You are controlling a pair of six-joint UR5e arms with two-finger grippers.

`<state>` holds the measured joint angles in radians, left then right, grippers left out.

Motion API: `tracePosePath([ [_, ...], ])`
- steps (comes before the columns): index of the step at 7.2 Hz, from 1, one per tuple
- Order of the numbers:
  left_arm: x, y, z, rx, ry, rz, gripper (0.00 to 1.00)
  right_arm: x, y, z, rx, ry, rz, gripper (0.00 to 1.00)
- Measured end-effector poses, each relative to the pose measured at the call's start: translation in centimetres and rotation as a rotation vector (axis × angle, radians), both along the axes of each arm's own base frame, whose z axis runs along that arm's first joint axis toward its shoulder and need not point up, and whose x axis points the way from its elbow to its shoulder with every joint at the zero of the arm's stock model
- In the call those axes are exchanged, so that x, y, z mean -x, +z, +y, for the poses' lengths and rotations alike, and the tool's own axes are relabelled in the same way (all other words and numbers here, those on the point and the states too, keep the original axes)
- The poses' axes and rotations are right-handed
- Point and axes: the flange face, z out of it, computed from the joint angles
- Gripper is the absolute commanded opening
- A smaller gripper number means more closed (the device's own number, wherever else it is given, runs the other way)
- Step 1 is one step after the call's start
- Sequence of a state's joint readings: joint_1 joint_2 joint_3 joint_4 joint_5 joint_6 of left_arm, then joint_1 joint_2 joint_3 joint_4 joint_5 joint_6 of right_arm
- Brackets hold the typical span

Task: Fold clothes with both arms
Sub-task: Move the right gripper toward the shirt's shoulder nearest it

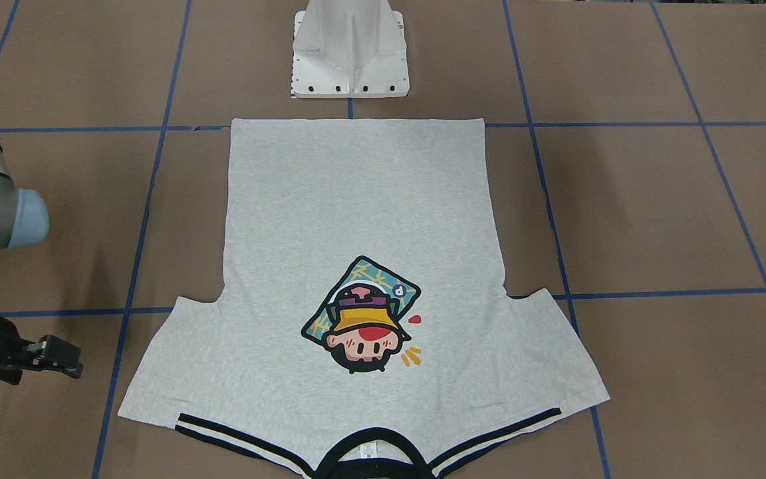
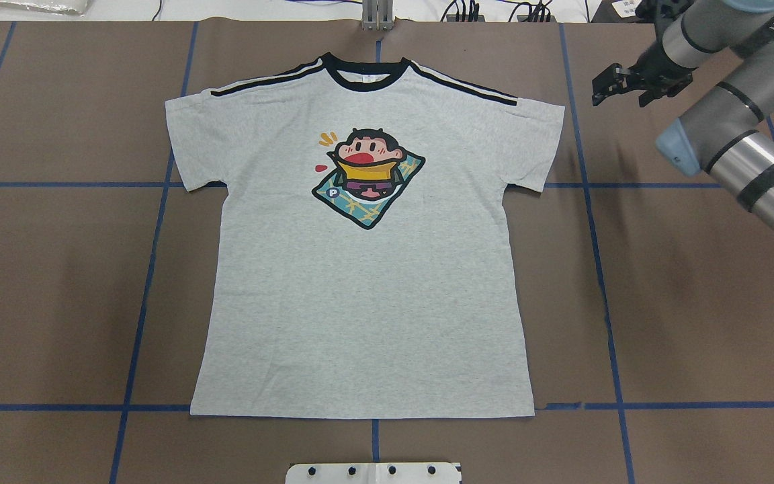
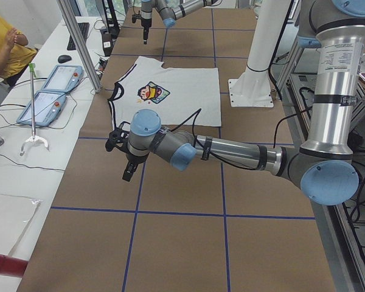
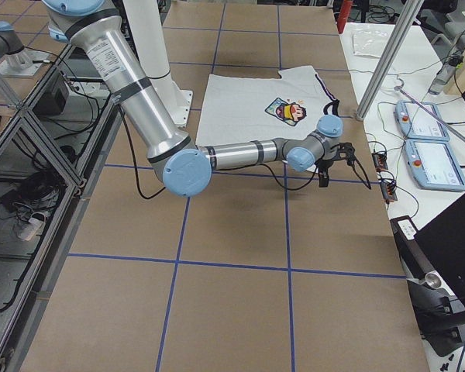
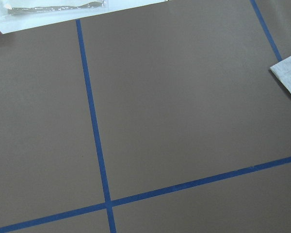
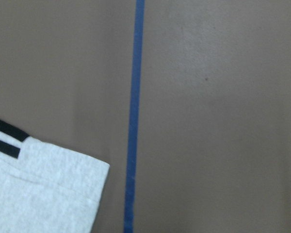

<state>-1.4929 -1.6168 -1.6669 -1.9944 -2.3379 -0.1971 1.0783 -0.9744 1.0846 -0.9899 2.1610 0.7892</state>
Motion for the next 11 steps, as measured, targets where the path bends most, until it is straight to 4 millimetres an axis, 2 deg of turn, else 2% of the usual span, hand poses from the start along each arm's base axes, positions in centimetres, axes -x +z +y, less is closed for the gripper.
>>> tracePosePath([
  [1, -0.2, -0.1, 0.0, -0.005, 0.004, 0.000, 1.00, 2.8, -0.6, -0.6, -0.001, 0.066, -0.008, 0.92],
  [3, -0.6, -0.2, -0.1, -0.009, 0.012, -0.002, 1.00, 6.8, -1.4, -1.1, 0.031, 0.192, -0.037, 0.88],
  [4, -0.7, -0.3, -0.2, -0.010, 0.013, -0.001, 1.00, 8.4, -1.6, -1.3, 0.047, 0.241, -0.033, 0.85],
  [5, -0.8, -0.4, -0.2, -0.011, 0.014, 0.000, 1.00, 9.3, -1.3, -1.4, 0.055, 0.269, -0.020, 0.82],
  [6, -0.8, -0.5, -0.2, -0.012, 0.014, 0.000, 1.00, 9.7, -1.0, -1.5, 0.058, 0.281, -0.013, 0.75],
  [7, -0.9, -0.5, -0.2, -0.013, 0.015, 0.000, 1.00, 9.8, -0.7, -1.5, 0.062, 0.286, -0.007, 0.66],
  [8, -0.9, -0.5, -0.2, -0.013, 0.016, 0.001, 1.00, 9.8, -0.4, -1.5, 0.067, 0.289, -0.003, 0.47],
  [10, -0.9, -0.6, -0.2, -0.013, 0.017, 0.001, 1.00, 9.8, -0.2, -1.5, 0.075, 0.294, -0.001, 0.00],
  [11, -0.9, -0.6, -0.2, -0.013, 0.017, 0.001, 1.00, 9.8, -0.1, -1.5, 0.078, 0.296, -0.002, 0.00],
])
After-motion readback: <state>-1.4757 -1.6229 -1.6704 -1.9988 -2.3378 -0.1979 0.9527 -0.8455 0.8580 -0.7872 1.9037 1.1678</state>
